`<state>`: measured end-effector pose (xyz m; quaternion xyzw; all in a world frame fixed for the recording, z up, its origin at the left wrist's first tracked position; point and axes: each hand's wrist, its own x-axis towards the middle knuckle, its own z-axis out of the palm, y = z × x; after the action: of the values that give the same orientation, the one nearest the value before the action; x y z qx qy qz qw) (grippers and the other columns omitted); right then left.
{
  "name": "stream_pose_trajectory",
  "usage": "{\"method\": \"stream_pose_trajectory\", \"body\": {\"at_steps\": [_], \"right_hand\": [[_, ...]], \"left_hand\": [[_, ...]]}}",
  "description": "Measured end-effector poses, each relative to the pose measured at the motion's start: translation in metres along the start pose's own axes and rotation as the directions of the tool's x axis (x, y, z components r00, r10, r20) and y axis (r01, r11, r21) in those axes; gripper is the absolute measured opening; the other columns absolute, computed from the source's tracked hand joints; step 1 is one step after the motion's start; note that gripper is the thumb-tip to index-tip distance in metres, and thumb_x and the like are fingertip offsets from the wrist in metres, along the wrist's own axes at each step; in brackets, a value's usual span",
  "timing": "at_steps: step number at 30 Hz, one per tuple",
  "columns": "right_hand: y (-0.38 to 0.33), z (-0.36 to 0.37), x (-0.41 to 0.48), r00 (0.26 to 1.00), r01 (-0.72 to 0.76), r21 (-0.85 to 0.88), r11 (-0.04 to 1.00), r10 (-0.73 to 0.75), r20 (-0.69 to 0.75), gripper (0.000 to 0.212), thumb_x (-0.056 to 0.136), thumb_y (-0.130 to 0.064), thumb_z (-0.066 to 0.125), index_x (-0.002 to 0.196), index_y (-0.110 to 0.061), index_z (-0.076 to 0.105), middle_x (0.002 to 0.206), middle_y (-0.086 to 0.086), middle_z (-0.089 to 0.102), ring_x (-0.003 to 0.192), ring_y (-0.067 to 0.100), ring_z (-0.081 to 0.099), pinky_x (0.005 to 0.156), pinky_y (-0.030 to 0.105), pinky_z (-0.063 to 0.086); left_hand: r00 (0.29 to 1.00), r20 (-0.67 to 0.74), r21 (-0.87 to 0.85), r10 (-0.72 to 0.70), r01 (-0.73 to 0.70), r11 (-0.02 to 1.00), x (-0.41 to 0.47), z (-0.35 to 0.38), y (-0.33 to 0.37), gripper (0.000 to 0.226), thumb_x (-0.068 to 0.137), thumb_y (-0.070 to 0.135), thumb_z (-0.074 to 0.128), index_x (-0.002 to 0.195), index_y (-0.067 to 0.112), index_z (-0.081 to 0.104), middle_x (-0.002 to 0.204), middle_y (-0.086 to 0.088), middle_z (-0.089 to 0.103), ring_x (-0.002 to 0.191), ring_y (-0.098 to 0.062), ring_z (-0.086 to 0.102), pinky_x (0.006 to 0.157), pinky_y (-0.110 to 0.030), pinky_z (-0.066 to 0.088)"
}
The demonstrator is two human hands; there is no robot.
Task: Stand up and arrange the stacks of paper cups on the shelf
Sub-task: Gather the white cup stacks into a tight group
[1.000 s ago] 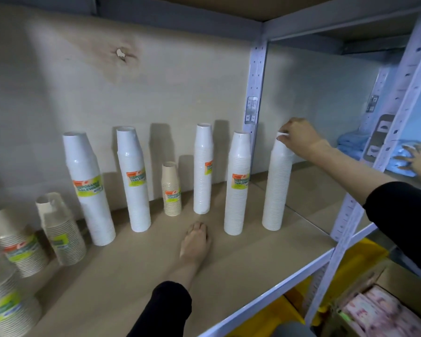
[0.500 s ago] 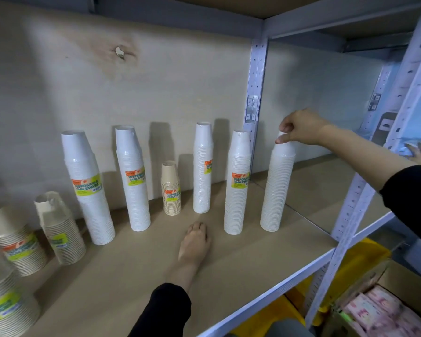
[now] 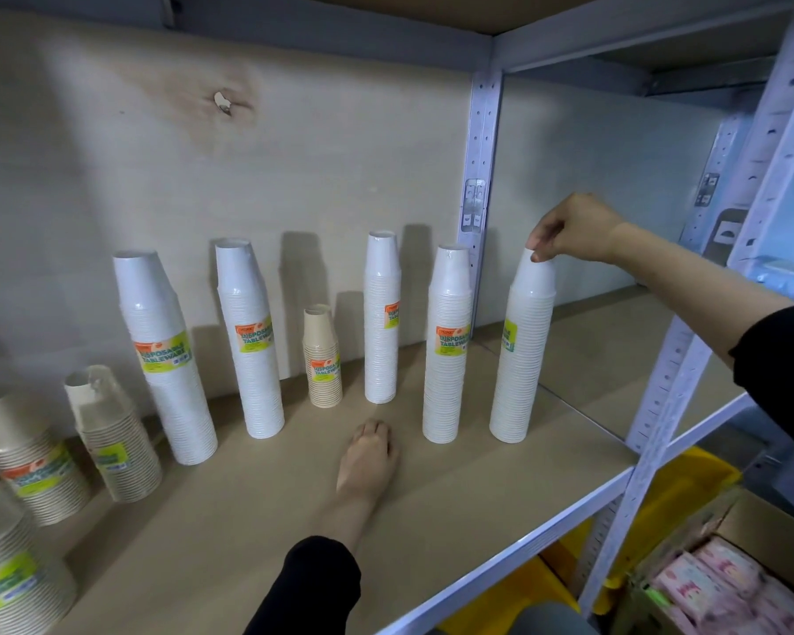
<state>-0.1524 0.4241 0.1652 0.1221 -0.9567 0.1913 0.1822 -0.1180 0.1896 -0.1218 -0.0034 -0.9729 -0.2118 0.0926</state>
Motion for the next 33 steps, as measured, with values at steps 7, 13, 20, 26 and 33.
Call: {"method": "stream_pose_trajectory", "body": {"at_steps": [7, 13, 20, 26, 33], "right_hand": [[-0.007, 0.014, -0.001, 0.998, -0.031, -0.135, 0.99, 0.024, -0.053, 0.026, 0.08, -0.011, 0.069, 0.099, 0.008, 0.069, 0.108, 0.023, 0.069, 0.106, 0.034, 0.059, 0.091, 0.033, 0.045], [-0.007, 0.003, 0.0, 1.0, -0.017, -0.107, 0.994, 0.018, 0.007, 0.026, 0.076, -0.001, 0.07, 0.102, 0.004, 0.07, 0.109, 0.021, 0.069, 0.105, 0.032, 0.061, 0.063, 0.018, 0.04], [-0.001, -0.012, -0.002, 0.989, 0.03, -0.009, 1.0, -0.028, 0.148, 0.027, 0.073, 0.004, 0.071, 0.1, 0.003, 0.071, 0.104, 0.02, 0.07, 0.085, 0.018, 0.055, 0.065, 0.011, 0.038], [0.002, -0.016, -0.005, 0.987, 0.053, 0.002, 0.999, -0.053, 0.15, 0.028, 0.072, 0.006, 0.071, 0.1, 0.004, 0.071, 0.105, 0.022, 0.07, 0.085, 0.019, 0.056, 0.075, 0.021, 0.043], [0.007, -0.015, -0.003, 0.99, 0.039, -0.027, 0.999, -0.035, 0.14, 0.026, 0.073, 0.004, 0.072, 0.099, 0.002, 0.072, 0.102, 0.022, 0.071, 0.07, 0.013, 0.059, 0.056, -0.001, 0.038]], "left_hand": [[1.0, -0.003, 0.009, 0.012, -0.012, 1.0, 0.001, 0.0, -0.001, 0.033, 0.096, 0.019, 0.036, 0.122, 0.004, 0.051, 0.132, -0.009, 0.049, 0.125, -0.023, 0.043, 0.102, -0.03, 0.035], [1.0, -0.007, 0.009, 0.01, -0.01, 1.0, 0.0, 0.0, -0.001, 0.033, 0.096, 0.018, 0.035, 0.123, 0.005, 0.051, 0.131, -0.01, 0.049, 0.124, -0.023, 0.043, 0.101, -0.03, 0.035], [1.0, -0.003, 0.014, 0.012, -0.012, 1.0, 0.0, 0.0, -0.002, 0.033, 0.096, 0.019, 0.035, 0.122, 0.005, 0.051, 0.131, -0.01, 0.049, 0.124, -0.023, 0.044, 0.101, -0.031, 0.035], [1.0, -0.008, 0.021, 0.017, -0.017, 1.0, 0.001, 0.001, -0.003, 0.033, 0.096, 0.02, 0.035, 0.122, 0.006, 0.052, 0.13, -0.009, 0.05, 0.123, -0.023, 0.044, 0.101, -0.03, 0.034], [1.0, 0.001, 0.008, 0.017, -0.017, 1.0, 0.001, -0.001, -0.002, 0.033, 0.097, 0.021, 0.036, 0.123, 0.006, 0.051, 0.131, -0.008, 0.049, 0.123, -0.023, 0.044, 0.103, -0.03, 0.034]]}}
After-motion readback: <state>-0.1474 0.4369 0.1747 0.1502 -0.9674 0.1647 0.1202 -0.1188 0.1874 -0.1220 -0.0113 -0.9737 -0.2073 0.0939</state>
